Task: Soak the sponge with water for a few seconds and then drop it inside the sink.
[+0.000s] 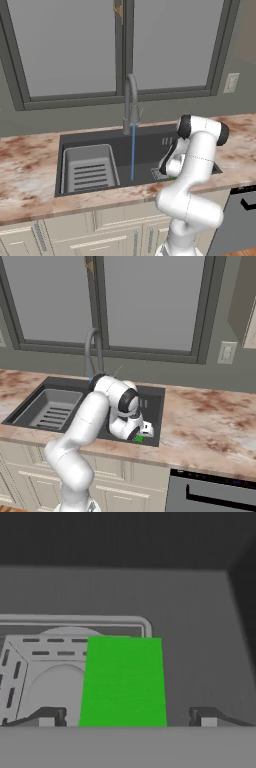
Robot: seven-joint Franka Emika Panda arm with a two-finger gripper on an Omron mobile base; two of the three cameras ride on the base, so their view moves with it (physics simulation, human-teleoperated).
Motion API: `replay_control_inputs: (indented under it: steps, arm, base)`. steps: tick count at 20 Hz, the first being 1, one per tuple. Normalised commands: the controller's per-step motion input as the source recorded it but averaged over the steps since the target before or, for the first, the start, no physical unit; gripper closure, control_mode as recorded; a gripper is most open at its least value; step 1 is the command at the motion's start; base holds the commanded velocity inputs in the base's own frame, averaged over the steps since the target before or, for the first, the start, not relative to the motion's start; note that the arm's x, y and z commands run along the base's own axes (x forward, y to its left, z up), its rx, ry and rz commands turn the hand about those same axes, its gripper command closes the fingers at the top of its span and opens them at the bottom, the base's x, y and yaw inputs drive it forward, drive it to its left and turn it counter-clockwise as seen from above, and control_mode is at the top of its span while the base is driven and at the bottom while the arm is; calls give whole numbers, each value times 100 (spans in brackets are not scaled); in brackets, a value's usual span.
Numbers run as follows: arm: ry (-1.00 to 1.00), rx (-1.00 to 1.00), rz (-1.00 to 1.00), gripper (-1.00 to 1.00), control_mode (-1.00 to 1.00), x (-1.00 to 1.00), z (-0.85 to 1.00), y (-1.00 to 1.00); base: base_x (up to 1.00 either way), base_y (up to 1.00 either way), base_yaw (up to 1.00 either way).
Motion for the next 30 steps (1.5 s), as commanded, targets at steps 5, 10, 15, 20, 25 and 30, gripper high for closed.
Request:
replay_control_inputs:
  steps: [5,10,15,20,25,30]
  arm:
    - [-1,0,0,-100,-100,0,56,0]
    - [0,0,0,-100,-100,-1,54,0]
    - [-1,1,0,-100,-100,-10,53,0]
    - [-7,1,-1,-100,-100,-10,48,0]
    - [-7,2,-3,-100,-100,-16,48,-8]
    - [-5,5,-5,-100,-100,-28,47,-23]
  base:
    - [0,0,0]
    - [0,0,0]
    - [0,0,0]
    - [0,0,0]
    - [0,0,0]
    - [0,0,0]
